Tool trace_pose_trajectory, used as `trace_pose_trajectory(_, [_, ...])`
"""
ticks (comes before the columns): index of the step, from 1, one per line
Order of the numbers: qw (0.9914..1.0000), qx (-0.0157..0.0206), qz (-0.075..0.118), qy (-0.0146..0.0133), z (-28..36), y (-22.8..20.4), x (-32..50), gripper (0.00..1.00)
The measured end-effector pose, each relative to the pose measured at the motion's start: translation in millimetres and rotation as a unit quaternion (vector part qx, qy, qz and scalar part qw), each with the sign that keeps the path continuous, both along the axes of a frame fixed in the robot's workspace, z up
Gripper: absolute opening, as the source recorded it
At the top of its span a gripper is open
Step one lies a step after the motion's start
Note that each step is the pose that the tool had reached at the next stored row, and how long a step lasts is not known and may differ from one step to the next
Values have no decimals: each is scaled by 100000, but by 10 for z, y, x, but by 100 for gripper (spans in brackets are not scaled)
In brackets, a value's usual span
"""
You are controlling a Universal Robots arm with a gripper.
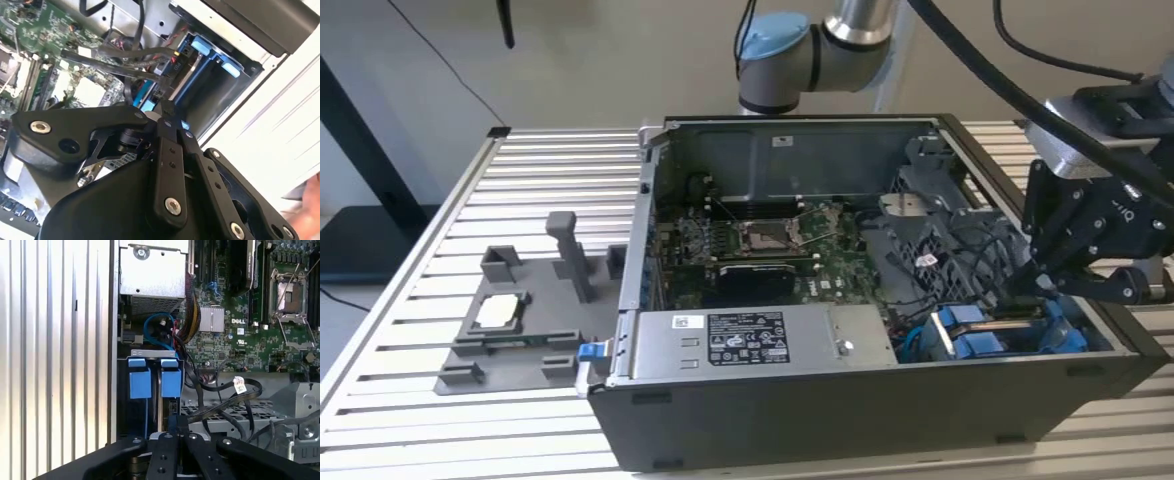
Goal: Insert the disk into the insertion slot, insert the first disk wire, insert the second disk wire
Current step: 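Insert the second disk wire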
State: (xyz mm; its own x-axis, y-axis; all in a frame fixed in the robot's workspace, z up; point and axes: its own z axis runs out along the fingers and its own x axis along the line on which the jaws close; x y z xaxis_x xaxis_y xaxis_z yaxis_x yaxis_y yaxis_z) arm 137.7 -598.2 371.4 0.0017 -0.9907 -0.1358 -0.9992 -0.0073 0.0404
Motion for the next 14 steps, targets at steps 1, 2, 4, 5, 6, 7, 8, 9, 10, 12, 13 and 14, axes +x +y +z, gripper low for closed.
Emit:
trace_pose_trajectory(1, [99998, -644, 2, 1, 2, 8, 0, 11])
trace_pose_trajectory(2, [99996, -941, 2, 1, 3, 13, 0, 11])
trace_pose_trajectory(4, [99993, -1150, 4, 2, 23, 16, 1, 11])
trace_pose_trajectory(5, [99993, -1189, 3, 2, 47, 16, 1, 11])
trace_pose_trajectory(6, [99993, -1202, -1, 3, 77, 16, 0, 11])
trace_pose_trajectory(7, [99993, -1217, 0, 3, 107, 16, 0, 11])
trace_pose_trajectory(8, [99993, -1220, 4, 2, 123, 16, 1, 11])
trace_pose_trajectory(9, [99993, -1211, 3, 3, 125, 16, 1, 11])
trace_pose_trajectory(10, [99993, -1205, 4, 3, 124, 16, 0, 11])
trace_pose_trajectory(12, [99993, -1217, 5, 1, 128, 16, 1, 11])
trace_pose_trajectory(13, [99993, -1216, 6, 1, 128, 16, 1, 11])
trace_pose_trajectory(14, [99993, -1216, 6, 3, 128, 16, 1, 11])
